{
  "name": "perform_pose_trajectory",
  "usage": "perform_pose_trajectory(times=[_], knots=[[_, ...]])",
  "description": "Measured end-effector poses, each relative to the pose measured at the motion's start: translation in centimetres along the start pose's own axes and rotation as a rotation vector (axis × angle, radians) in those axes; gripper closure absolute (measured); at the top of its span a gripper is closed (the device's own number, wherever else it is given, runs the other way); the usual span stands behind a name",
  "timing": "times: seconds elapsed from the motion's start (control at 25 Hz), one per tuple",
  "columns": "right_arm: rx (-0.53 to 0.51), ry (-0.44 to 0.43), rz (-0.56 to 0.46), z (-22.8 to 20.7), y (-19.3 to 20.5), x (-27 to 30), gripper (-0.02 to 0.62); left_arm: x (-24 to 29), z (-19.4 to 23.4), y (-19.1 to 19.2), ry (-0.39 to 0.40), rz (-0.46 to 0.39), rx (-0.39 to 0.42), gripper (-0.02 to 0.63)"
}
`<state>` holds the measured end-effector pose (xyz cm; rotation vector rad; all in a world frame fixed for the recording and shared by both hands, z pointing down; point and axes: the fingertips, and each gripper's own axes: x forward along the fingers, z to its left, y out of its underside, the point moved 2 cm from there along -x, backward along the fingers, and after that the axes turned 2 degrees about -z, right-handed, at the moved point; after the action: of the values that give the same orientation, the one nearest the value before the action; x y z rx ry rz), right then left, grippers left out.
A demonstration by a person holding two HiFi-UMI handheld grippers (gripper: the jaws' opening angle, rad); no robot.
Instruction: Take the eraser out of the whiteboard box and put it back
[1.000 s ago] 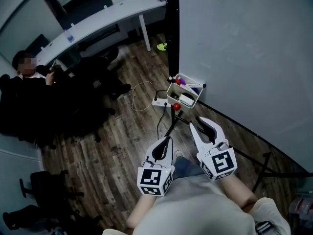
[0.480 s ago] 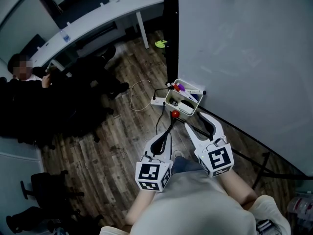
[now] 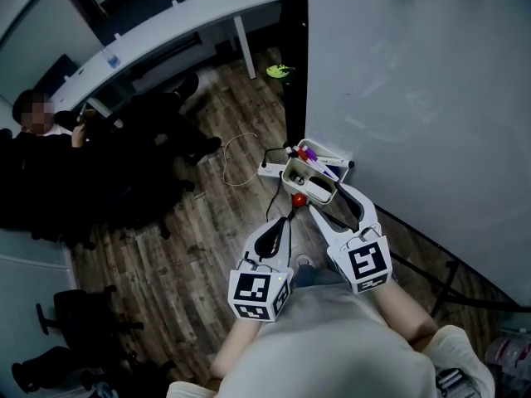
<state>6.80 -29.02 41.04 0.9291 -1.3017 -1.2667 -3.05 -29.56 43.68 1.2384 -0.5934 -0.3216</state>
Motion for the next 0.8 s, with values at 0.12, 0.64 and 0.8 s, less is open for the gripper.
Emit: perform_pose_trajectory(times=[0.12,0.64,0.8], knots=[[-0.005,-0.005,0.004,-0.3,0.2,0.6,0.354,0.5,0.2,-0.1,-0.003,0.0,-0.003,0.601],[-0.081,-0.018,0.03,0.0,0.8,2.6,0.364,1.9,0.9,-0.7,-0.005,0.004,-0.004,0.601],[-0.095,-0.013,0.03,-0.1,0.9,2.7,0.399,2.1,0.9,-0.6,-0.005,0.008,-0.009,0.601]])
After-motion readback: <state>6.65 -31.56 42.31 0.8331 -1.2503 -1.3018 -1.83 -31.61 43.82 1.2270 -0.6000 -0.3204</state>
